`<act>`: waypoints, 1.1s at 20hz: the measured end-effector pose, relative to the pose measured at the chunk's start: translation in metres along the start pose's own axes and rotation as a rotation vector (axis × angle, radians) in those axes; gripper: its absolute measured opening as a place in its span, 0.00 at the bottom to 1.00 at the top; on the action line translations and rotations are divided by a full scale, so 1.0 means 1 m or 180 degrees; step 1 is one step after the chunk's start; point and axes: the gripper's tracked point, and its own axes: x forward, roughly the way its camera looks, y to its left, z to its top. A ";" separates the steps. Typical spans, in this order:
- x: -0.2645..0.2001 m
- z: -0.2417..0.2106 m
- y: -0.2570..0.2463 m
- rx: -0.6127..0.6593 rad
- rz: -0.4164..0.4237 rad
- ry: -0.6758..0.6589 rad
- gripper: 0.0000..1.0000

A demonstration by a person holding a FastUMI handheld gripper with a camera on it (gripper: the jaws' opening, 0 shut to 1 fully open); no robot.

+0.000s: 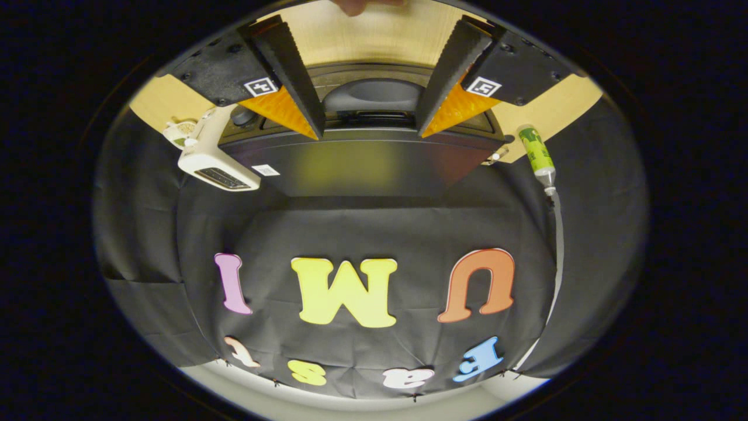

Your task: Open the toaster oven, put the food inside, and close the toaster oven door.

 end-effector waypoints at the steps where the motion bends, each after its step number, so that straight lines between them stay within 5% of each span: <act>1: 0.003 -0.002 0.001 0.0003 0.0005 0.0014 1.00; 9: 0.005 -0.010 0.003 -0.0023 0.0029 0.0146 1.00; 22: -0.080 -0.087 -0.003 -0.0019 0.0115 0.0707 1.00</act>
